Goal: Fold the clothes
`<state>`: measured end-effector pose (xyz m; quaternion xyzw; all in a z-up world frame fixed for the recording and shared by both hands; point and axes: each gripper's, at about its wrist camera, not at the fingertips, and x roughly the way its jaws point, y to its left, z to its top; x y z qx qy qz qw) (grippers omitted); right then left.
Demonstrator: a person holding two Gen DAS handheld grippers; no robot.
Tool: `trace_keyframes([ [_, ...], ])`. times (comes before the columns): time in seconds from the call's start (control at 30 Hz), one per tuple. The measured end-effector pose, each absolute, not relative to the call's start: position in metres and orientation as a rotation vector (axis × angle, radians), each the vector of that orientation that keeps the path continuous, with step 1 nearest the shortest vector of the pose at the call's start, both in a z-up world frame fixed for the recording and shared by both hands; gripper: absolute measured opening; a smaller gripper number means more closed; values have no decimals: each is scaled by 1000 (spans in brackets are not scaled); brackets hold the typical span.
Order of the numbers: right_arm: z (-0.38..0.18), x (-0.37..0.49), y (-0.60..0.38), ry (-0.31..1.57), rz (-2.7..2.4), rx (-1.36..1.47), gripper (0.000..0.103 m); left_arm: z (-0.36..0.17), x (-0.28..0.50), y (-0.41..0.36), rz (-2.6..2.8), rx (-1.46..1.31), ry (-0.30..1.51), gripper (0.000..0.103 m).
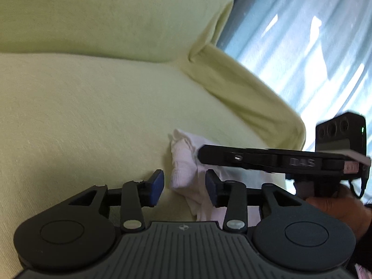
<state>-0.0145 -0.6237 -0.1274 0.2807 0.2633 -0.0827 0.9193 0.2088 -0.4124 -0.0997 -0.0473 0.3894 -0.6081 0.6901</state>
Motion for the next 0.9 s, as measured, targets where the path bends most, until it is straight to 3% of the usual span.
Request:
trace_keyframes([
  [0.17, -124, -16, -605, 585, -192, 450, 35, -103, 212, -407, -1322, -109, 867, 37],
  [0.2, -124, -15, -600, 596, -197, 404, 29, -104, 212, -407, -1316, -109, 865, 35],
  [0.23, -123, -15, -597, 603, -205, 363, 10, -104, 211, -407, -1316, -105, 864, 33],
  [0.27, -122, -14, -595, 605, -219, 329, 6, -103, 211, -408, -1320, -99, 864, 31],
  [0.37, -117, -20, -599, 549, -227, 356, 6, -102, 207, -414, -1347, -67, 855, 25],
  [0.43, -114, -25, -602, 503, -233, 387, 6, -101, 204, -418, -1365, -34, 844, 12],
  [0.7, -130, -4, -609, 564, -142, 430, 12, -93, 199, -414, -1342, 51, 826, 15],
  [0.8, -122, -18, -612, 516, -137, 466, 30, -90, 202, -394, -1292, 34, 833, 16],
  [0.9, -114, -46, -614, 465, -171, 481, 32, -81, 199, -379, -1280, -4, 814, 16],
])
